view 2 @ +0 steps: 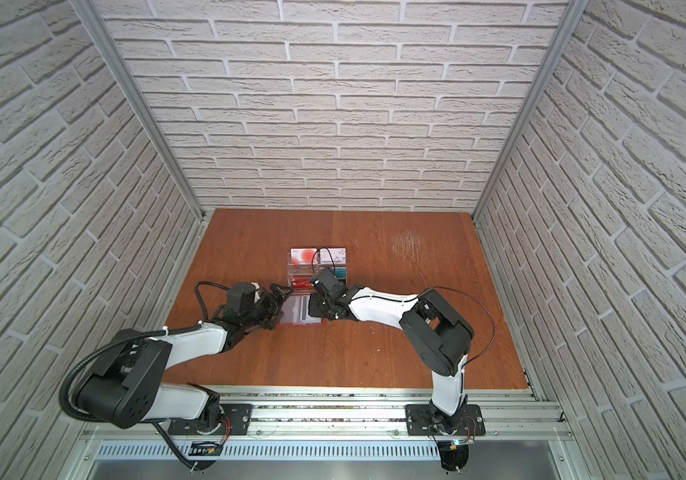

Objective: Take the credit cards out of the card holder

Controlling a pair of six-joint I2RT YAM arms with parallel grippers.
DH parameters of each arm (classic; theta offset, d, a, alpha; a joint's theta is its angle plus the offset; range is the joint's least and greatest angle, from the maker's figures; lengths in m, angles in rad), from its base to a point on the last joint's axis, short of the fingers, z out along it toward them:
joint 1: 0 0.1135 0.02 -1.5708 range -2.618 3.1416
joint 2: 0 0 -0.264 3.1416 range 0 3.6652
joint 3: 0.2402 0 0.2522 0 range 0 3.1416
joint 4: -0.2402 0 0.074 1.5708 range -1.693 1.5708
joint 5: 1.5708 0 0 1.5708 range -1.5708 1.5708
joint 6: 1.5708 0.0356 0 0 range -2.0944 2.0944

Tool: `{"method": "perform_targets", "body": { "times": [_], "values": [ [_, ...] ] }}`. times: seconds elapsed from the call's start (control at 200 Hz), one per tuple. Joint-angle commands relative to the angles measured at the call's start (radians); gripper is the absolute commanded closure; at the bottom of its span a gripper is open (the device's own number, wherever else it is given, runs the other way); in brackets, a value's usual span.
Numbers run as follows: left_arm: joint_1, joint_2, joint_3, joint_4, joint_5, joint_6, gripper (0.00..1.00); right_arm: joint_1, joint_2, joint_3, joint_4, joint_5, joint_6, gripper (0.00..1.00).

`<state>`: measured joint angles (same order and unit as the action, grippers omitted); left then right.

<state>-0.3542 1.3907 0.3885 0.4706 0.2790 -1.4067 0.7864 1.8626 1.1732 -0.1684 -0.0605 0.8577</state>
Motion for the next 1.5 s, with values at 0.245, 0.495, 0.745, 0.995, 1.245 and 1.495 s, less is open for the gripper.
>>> {"method": "perform_targets", "body": {
  "times": [0.245,0.495,0.745,0.995,1.245,1.495],
  "values": [
    [0.006,0.002,-0.083,0.081,-0.011,0.007,0.02,-0.003,0.029,0.004,0.027,-0.012,0.006,0.66],
    [0.005,-0.002,-0.101,0.085,-0.015,0.005,0.02,-0.001,0.028,-0.023,0.046,-0.015,0.015,0.66],
    [0.004,-0.006,-0.109,0.088,-0.015,0.003,0.02,0.004,0.037,-0.024,0.05,-0.017,0.017,0.66],
    [0.004,-0.01,-0.116,0.088,-0.017,0.0,0.02,0.012,0.049,-0.027,0.055,-0.019,0.023,0.63],
    [0.004,-0.015,-0.124,0.088,-0.017,-0.003,0.02,0.019,0.077,-0.016,0.071,-0.031,0.036,0.58],
    [0.001,-0.012,-0.132,0.098,-0.017,-0.005,0.02,0.025,0.08,-0.007,0.095,-0.046,0.051,0.57]
  ]
}}
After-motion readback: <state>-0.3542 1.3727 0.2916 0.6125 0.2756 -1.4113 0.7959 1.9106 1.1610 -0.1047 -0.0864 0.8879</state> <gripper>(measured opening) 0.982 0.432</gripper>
